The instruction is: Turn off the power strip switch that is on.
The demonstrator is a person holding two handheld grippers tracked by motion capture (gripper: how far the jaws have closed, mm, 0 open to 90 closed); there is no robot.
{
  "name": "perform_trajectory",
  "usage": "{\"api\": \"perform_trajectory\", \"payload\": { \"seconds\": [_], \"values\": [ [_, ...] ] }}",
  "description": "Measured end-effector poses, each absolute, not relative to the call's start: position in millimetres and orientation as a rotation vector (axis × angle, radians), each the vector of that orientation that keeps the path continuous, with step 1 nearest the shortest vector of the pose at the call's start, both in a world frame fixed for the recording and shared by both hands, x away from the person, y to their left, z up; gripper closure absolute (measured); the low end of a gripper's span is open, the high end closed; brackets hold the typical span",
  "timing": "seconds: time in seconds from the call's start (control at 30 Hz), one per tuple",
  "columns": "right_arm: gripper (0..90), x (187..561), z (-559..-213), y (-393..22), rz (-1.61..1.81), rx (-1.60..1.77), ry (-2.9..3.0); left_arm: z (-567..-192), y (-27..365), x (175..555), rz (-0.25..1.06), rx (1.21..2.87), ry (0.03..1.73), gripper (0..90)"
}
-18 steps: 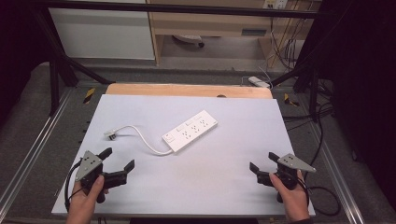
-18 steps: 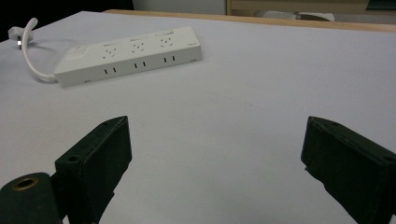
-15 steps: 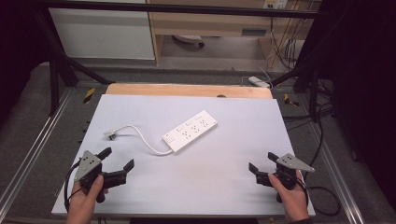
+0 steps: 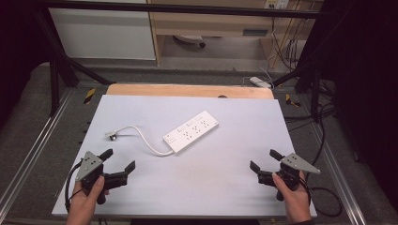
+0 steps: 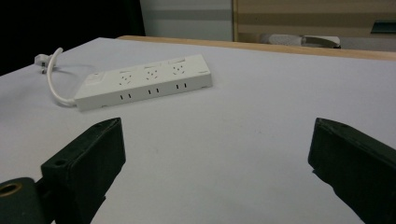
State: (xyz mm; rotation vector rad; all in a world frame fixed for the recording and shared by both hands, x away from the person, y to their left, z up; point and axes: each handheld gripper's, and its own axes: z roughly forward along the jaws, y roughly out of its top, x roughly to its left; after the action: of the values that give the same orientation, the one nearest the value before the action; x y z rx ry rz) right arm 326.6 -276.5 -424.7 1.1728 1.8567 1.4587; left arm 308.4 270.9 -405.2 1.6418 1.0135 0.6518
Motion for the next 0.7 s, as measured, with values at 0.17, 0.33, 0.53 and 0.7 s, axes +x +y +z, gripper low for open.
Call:
{"api": "perform_trajectory", "payload": {
  "seconds": [0.17, 0.33, 0.53, 0.7],
  "values": [
    [3.4, 326.5, -422.8, -274.4, 1.47, 1.169, 1.873, -406.0, 270.0, 308.8, 0.645, 1.648, 1.013, 4.7],
    [3.2, 327.0, -422.3, -273.0, 1.463, 1.162, 1.871, -406.1, 270.0, 309.0, 0.642, 1.649, 1.012, 4.6],
    [4.4, 326.1, -419.5, -276.0, 1.44, 1.16, 1.827, -406.1, 269.8, 308.9, 0.643, 1.649, 1.012, 4.6],
    [4.0, 325.0, -416.0, -274.4, 1.455, 1.137, 1.826, -406.2, 269.5, 308.9, 0.643, 1.652, 1.01, 4.6]
  ]
}}
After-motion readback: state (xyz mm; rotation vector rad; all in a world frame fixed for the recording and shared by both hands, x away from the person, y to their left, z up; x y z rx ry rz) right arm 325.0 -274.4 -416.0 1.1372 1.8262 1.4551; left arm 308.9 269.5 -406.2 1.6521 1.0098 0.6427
